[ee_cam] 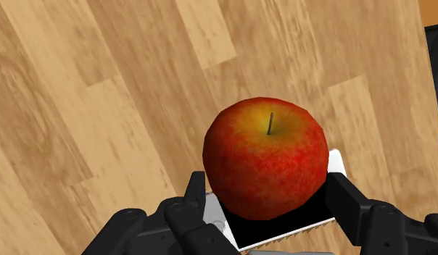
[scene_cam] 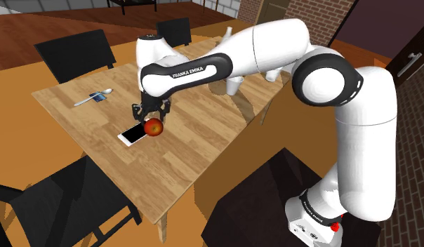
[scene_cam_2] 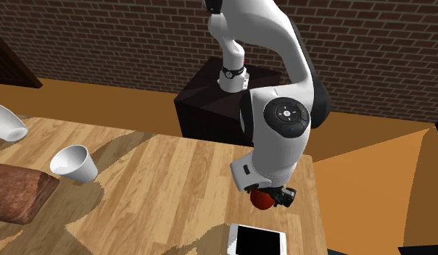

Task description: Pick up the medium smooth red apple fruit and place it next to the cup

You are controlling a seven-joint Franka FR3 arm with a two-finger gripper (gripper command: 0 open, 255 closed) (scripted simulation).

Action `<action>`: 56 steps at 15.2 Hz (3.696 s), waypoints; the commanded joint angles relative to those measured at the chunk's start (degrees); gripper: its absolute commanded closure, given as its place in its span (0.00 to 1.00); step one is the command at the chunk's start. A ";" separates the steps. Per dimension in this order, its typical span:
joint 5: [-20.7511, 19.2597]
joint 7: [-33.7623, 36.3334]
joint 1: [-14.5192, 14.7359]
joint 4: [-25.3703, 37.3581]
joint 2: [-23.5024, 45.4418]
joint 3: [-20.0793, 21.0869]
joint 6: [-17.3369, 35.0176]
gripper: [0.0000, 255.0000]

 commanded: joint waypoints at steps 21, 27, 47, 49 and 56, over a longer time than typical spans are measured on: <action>1.89 -2.57 -2.33 4.85 -6.80 0.57 -11.60 1.00; 3.59 -9.68 -8.38 -1.20 -10.92 -0.66 -9.89 1.00; 6.40 -33.43 -25.42 -0.04 -10.86 -6.99 -12.08 1.00; 6.50 -35.63 -26.95 1.86 -9.68 -7.63 -12.93 1.00; 6.69 -42.19 -31.62 10.48 -4.37 -9.44 -16.60 1.00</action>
